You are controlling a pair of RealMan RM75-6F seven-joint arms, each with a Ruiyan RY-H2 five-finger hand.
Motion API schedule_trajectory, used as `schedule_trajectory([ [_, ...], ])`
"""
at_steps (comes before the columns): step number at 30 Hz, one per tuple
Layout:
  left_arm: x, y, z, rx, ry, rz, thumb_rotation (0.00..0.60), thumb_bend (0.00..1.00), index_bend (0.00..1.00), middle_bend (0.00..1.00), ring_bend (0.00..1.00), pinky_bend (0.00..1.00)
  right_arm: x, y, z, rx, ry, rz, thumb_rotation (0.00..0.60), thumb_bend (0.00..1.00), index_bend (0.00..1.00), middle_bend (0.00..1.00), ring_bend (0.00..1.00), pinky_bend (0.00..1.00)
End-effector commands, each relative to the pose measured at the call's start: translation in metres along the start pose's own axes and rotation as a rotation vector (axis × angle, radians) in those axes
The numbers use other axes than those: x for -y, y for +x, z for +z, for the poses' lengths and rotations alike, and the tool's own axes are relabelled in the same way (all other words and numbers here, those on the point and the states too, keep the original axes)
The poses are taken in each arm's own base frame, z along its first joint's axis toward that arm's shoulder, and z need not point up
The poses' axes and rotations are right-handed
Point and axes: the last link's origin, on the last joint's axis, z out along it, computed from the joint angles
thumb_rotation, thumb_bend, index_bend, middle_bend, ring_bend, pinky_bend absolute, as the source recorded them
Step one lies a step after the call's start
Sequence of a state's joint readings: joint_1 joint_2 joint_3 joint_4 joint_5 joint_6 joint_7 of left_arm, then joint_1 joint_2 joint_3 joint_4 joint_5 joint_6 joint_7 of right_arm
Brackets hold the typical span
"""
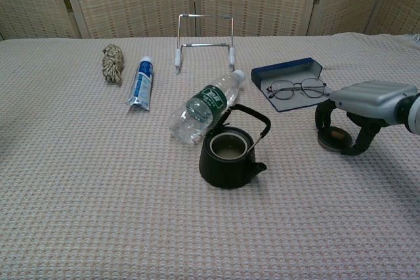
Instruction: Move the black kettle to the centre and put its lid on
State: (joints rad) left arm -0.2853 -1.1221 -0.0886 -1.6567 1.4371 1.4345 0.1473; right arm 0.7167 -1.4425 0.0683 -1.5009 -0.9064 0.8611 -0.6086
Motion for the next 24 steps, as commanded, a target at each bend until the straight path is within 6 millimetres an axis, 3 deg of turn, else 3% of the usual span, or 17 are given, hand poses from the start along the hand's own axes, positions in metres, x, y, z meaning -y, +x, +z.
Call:
schedule_trajectory([
  [1,0.001,0.0,0.0,0.0,0.002,-0.001,0.6,0.29,0.12,0.06,0.04,0.0,0.001,0.001,0.001,-0.002,0.0,0.001,0.6,0.28,0.34,0.36,0.78,0.84],
  [13,0.004,-0.001,-0.002,0.001,0.008,-0.002,0.6,0.29,0.12,0.06,0.04,0.0,0.007,0.009,-0.007,-0.033,0.013,0.004,0.6,0.28,0.4,0.41,0.78,0.85],
  [19,0.005,0.001,-0.002,-0.003,0.009,-0.002,0.6,0.29,0.12,0.06,0.04,0.0,0.013,0.037,-0.03,-0.106,0.053,0.039,0.6,0.28,0.43,0.43,0.78,0.85],
  [24,0.005,0.001,-0.003,0.004,0.006,0.008,0.6,0.29,0.12,0.06,0.04,0.0,0.034,0.065,-0.049,-0.15,0.154,0.093,0.6,0.28,0.43,0.43,0.78,0.85],
])
